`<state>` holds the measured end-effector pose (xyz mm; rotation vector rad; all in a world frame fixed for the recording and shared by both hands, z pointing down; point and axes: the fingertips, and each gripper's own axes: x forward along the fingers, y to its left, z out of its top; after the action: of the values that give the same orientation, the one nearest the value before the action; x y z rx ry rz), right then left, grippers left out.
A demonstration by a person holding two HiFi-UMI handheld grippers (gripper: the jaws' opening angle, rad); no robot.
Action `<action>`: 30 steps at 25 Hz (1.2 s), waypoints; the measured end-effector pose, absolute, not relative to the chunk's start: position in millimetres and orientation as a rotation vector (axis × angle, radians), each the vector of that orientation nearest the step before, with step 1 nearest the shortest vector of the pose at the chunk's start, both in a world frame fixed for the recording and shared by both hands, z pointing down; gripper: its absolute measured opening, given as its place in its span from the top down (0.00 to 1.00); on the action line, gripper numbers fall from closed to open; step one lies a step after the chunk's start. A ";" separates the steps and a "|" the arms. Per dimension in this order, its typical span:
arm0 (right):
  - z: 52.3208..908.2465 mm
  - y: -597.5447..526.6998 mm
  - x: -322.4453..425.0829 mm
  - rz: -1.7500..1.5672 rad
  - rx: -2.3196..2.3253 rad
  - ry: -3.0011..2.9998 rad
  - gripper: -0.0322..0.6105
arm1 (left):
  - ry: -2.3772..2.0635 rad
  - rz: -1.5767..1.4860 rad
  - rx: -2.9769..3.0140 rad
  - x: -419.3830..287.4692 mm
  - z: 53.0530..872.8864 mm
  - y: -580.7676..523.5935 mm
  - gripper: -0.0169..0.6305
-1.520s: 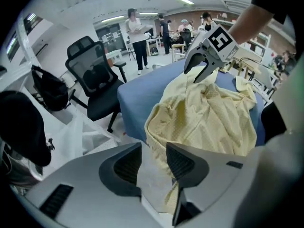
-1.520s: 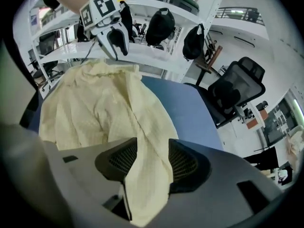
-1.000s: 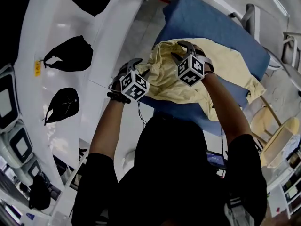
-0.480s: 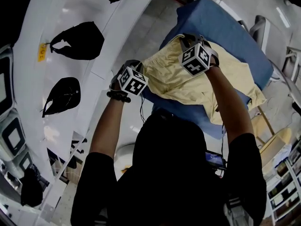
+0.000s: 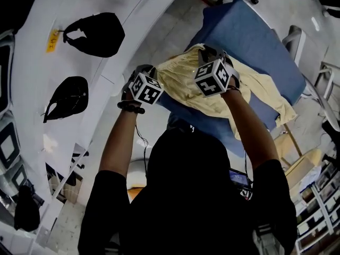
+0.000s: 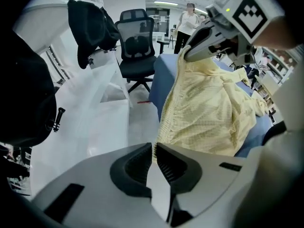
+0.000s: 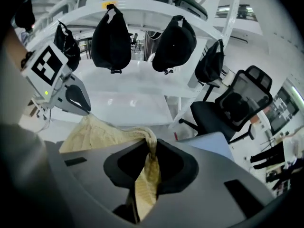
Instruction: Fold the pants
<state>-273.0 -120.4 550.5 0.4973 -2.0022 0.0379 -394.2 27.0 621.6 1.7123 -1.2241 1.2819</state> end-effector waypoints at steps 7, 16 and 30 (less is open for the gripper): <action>544.9 -23.4 -273.2 0.375 0.552 -2.032 0.87 | -1.254 1.190 1.759 -389.6 617.8 38.8 0.84; 530.6 30.8 -320.8 0.772 0.592 -2.058 0.87 | -1.338 1.060 1.703 -415.1 612.5 74.7 0.83; 580.2 64.1 -351.2 0.399 0.544 -2.049 0.86 | -1.373 1.148 1.625 -440.7 613.1 107.5 0.84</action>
<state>-351.2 64.1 580.2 0.5444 -2.0491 0.3987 -440.7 107.5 613.1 1.6248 -1.3732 1.1478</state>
